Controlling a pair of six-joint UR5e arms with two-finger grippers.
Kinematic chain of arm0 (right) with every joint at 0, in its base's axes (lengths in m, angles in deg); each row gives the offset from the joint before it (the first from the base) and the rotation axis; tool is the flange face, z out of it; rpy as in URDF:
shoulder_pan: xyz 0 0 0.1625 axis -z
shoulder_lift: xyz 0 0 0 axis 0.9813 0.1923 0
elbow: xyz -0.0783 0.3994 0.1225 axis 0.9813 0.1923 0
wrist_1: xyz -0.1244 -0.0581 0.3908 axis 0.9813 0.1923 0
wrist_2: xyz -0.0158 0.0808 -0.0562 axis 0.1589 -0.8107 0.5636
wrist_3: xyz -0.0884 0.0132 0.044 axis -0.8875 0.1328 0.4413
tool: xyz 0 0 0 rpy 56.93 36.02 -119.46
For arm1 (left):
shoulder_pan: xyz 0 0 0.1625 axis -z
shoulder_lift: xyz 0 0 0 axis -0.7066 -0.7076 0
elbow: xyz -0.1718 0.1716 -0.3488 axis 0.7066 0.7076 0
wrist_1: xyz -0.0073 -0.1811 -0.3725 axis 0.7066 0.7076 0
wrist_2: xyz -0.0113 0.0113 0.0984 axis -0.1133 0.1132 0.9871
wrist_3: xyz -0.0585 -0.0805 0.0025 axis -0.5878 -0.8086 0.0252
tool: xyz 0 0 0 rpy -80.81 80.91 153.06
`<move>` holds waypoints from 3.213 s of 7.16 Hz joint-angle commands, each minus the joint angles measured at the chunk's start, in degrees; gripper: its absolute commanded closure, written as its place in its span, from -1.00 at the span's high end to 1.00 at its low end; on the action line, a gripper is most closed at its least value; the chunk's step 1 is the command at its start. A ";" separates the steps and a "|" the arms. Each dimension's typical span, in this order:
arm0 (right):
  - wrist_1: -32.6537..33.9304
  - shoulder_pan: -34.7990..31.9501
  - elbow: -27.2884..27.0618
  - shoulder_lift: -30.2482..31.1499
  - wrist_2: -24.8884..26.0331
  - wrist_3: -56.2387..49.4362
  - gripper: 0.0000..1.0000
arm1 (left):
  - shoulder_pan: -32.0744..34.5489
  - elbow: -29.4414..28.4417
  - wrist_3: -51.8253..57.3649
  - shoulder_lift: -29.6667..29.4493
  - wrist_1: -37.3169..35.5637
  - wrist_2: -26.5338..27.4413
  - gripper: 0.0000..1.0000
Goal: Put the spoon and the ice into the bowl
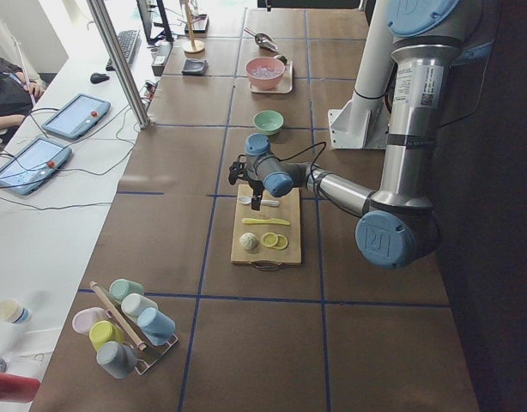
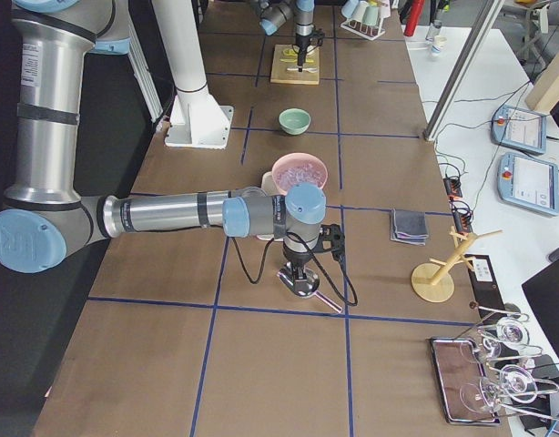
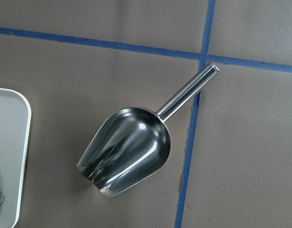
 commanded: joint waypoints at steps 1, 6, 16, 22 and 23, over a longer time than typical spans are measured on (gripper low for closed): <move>0.00 0.00 0.00 0.06 0.00 -0.09 1.00 | -0.24 0.00 0.04 -0.01 -0.02 0.11 0.34; 0.00 0.00 0.09 0.06 0.00 -0.09 1.00 | -0.24 0.17 0.04 0.08 -0.11 0.11 -0.82; 0.00 0.00 0.09 0.06 0.09 -0.09 1.00 | -0.16 6.32 -9.87 -3.50 -2.12 -0.24 -1.00; 0.00 0.00 0.09 0.06 0.09 0.00 1.00 | -14.62 3.79 -25.54 -30.13 -16.72 2.55 -1.00; 0.09 -0.09 0.18 0.06 0.00 0.00 1.00 | -17.44 0.90 -25.36 -33.38 -16.63 5.96 -1.00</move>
